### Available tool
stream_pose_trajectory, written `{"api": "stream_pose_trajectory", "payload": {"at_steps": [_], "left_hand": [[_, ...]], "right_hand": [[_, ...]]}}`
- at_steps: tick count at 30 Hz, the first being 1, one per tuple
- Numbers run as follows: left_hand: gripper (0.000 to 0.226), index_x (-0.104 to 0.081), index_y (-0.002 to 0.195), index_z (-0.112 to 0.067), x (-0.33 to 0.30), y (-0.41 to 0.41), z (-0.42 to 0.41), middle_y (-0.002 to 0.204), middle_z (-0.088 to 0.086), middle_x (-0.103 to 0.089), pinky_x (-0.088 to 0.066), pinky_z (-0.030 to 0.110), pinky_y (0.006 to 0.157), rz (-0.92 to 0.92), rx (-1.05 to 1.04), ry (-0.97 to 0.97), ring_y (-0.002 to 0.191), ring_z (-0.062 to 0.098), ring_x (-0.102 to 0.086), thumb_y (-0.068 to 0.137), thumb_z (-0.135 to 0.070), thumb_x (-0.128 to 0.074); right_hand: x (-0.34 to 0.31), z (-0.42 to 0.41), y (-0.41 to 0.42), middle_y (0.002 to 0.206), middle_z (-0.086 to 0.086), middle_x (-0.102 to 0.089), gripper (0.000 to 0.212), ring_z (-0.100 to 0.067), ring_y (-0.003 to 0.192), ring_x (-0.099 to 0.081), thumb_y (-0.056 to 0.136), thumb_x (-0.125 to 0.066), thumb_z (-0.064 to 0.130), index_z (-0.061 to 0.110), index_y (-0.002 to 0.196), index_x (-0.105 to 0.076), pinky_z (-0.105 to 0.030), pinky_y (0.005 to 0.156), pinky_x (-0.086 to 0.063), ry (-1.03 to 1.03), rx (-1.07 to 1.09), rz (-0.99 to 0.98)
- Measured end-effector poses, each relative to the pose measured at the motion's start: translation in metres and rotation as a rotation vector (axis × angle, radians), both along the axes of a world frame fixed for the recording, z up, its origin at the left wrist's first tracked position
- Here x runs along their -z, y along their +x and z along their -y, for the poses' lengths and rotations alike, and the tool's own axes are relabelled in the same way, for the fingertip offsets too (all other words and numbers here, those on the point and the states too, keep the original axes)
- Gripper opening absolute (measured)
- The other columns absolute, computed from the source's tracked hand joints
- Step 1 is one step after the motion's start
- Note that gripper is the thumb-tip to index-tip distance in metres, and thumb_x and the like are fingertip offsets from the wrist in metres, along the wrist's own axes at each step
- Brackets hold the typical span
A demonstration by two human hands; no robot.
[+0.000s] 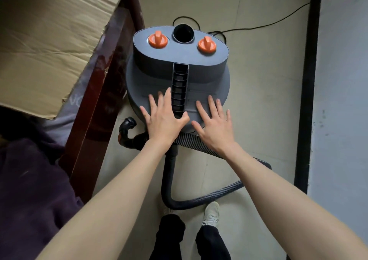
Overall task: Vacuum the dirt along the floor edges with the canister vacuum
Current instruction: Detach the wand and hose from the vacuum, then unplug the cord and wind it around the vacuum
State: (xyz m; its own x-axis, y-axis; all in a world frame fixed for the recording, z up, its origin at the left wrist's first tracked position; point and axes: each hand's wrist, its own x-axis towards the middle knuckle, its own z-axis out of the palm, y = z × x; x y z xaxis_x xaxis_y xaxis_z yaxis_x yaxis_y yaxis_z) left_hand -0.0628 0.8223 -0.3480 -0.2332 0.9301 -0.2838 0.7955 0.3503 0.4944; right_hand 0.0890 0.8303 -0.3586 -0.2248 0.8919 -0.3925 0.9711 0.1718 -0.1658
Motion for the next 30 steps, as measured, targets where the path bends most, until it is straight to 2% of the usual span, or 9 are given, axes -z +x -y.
{"api": "stream_pose_trajectory", "payload": {"at_steps": [5,13,15,19,24,30], "left_hand": [[0.083,-0.009,0.152,-0.026,-0.003,-0.007,0.016,0.158,0.004,-0.017,0.005,0.059,0.113,0.066,0.014,-0.018,0.147,0.029,0.003,0.086,-0.037,-0.057],[0.085,-0.002,0.151,-0.030,-0.011,-0.017,0.055,0.159,0.001,-0.011,-0.001,0.057,0.115,0.024,0.075,-0.136,0.147,0.027,0.002,0.087,-0.040,-0.056],[0.086,0.004,0.151,-0.030,-0.017,-0.019,0.057,0.160,0.000,-0.009,-0.006,0.057,0.115,-0.014,0.089,-0.207,0.147,0.027,0.000,0.089,-0.045,-0.054],[0.085,0.011,0.151,-0.027,-0.048,-0.008,0.067,0.160,0.005,-0.002,-0.012,0.056,0.114,-0.218,0.127,-0.317,0.146,0.028,-0.004,0.092,-0.055,-0.044],[0.073,0.004,0.151,-0.032,-0.114,0.068,0.100,0.160,0.004,-0.004,-0.011,0.053,0.116,-0.296,0.172,-0.142,0.146,0.029,-0.004,0.095,-0.053,-0.037],[0.070,0.000,0.151,-0.034,-0.201,0.225,0.131,0.160,0.001,-0.004,-0.005,0.051,0.116,-0.151,0.187,0.017,0.147,0.025,0.001,0.095,-0.052,-0.039]], "right_hand": [[-0.008,0.023,-0.001,0.164,-0.002,0.009,0.067,-0.023,0.150,0.009,0.098,-0.030,0.059,0.037,0.154,-0.002,-0.052,0.119,0.002,-0.044,-0.046,0.050],[-0.020,0.063,0.003,0.163,-0.001,0.014,0.067,-0.021,0.150,0.013,0.098,-0.033,0.056,0.038,0.154,0.000,-0.051,0.119,0.003,-0.189,-0.069,0.007],[-0.028,0.058,0.010,0.163,-0.001,0.012,0.064,-0.020,0.150,0.011,0.100,-0.030,0.054,0.036,0.155,-0.003,-0.051,0.119,0.004,-0.258,-0.114,-0.014],[-0.057,0.057,0.052,0.164,-0.001,0.004,0.063,-0.021,0.151,0.004,0.101,-0.029,0.052,0.034,0.155,-0.001,-0.051,0.119,0.001,-0.273,-0.121,-0.070],[-0.124,0.075,0.143,0.164,0.000,-0.002,0.064,-0.022,0.151,0.000,0.101,-0.031,0.053,0.033,0.155,-0.003,-0.052,0.120,0.000,-0.130,-0.121,-0.107],[-0.231,0.108,0.298,0.164,0.000,-0.003,0.068,-0.020,0.151,-0.002,0.099,-0.034,0.055,0.032,0.155,-0.002,-0.050,0.119,0.001,0.071,-0.114,-0.102]]}}
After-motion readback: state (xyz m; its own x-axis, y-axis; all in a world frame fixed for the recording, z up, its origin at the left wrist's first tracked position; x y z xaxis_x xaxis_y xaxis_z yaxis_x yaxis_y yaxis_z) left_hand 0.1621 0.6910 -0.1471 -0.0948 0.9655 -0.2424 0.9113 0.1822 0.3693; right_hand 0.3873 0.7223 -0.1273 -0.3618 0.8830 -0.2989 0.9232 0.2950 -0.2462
